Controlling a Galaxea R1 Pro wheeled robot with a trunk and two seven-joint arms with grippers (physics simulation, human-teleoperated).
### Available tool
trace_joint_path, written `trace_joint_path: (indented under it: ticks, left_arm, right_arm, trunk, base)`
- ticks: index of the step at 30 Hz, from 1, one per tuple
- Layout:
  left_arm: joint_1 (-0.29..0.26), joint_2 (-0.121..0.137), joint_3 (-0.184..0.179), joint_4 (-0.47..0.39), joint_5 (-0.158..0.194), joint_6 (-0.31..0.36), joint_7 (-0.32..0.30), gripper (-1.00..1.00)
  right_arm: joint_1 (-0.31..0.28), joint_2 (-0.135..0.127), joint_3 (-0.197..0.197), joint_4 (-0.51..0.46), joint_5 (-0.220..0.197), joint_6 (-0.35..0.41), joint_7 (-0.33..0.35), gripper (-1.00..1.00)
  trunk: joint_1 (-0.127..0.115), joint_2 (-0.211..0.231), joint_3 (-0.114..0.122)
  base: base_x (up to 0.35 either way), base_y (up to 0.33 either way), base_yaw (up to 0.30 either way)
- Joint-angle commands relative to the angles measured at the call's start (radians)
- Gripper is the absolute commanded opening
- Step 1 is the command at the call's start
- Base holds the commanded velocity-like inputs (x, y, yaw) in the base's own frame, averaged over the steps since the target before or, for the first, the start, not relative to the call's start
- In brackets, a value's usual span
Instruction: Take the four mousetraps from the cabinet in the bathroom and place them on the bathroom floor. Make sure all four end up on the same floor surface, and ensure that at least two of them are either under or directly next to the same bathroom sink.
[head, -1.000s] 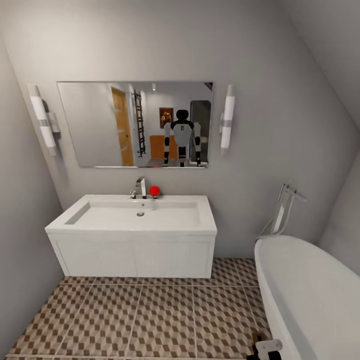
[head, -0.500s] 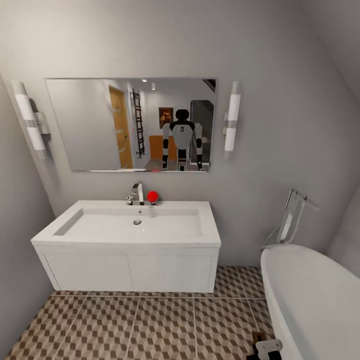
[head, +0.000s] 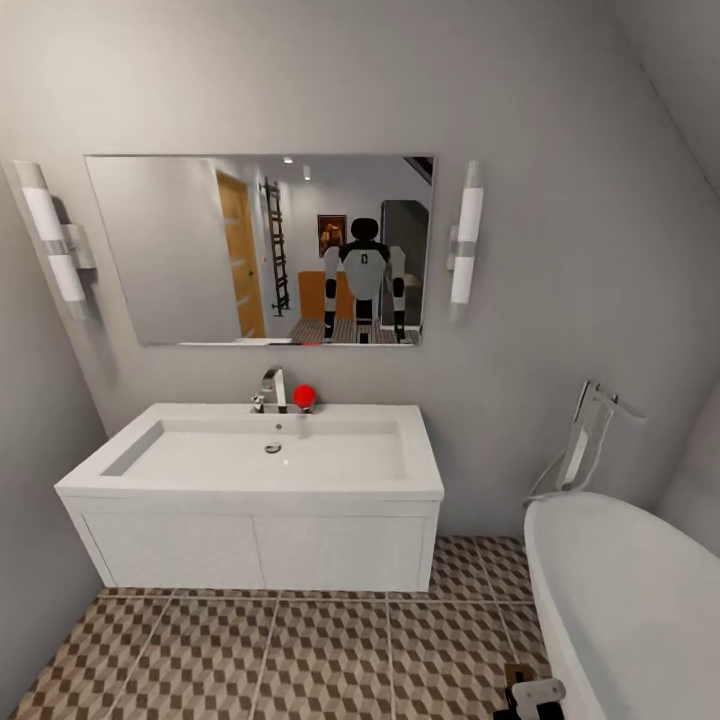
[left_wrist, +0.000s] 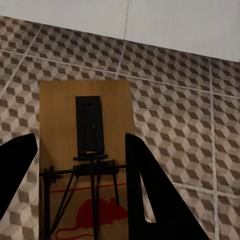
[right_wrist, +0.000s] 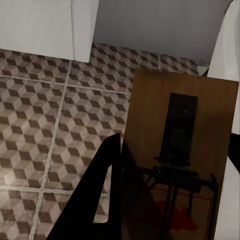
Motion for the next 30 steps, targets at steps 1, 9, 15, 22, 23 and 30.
trace_joint_path:
  ticks: [1, 9, 15, 22, 23, 30]
  left_arm:
    - [-0.002, 0.000, -0.004, 0.004, 0.011, -0.005, -0.009, -1.00]
    - [-0.002, 0.000, -0.003, 0.004, 0.011, -0.005, -0.009, -1.00]
    - [-0.002, 0.000, -0.003, 0.004, 0.011, -0.005, -0.010, -1.00]
    - [-0.002, 0.000, -0.003, 0.004, 0.011, -0.005, -0.009, -1.00]
    - [-0.002, 0.000, -0.003, 0.004, 0.011, -0.005, -0.009, -1.00]
    - [-0.002, 0.000, -0.003, 0.004, 0.011, -0.005, -0.009, -1.00]
  right_arm:
    - [-0.002, 0.000, 0.009, 0.004, -0.011, -0.006, 0.002, -1.00]
    - [-0.002, 0.001, 0.009, 0.004, -0.011, -0.006, 0.001, -1.00]
    - [-0.002, 0.000, 0.009, 0.004, -0.010, -0.006, 0.000, -1.00]
    - [-0.002, 0.000, 0.009, 0.004, -0.011, -0.006, 0.000, -1.00]
    - [-0.002, 0.000, 0.009, 0.004, -0.011, -0.006, 0.000, -1.00]
    - [-0.002, 0.001, 0.009, 0.004, -0.011, -0.006, 0.000, -1.00]
  trunk:
    - [0.001, -0.002, -0.002]
    - [0.001, -0.002, -0.002]
    - [0.001, -0.002, -0.002]
    - [0.001, -0.002, -0.002]
    - [0.001, -0.002, -0.002]
    - [0.001, -0.002, -0.002]
  base:
    - [0.274, 0.000, 0.000]
    - [0.310, 0.000, 0.000]
    - [0.324, 0.047, 0.000]
    - [0.266, 0.200, 0.000]
    - [0.186, 0.262, 0.000]
    - [0.105, 0.189, 0.000]
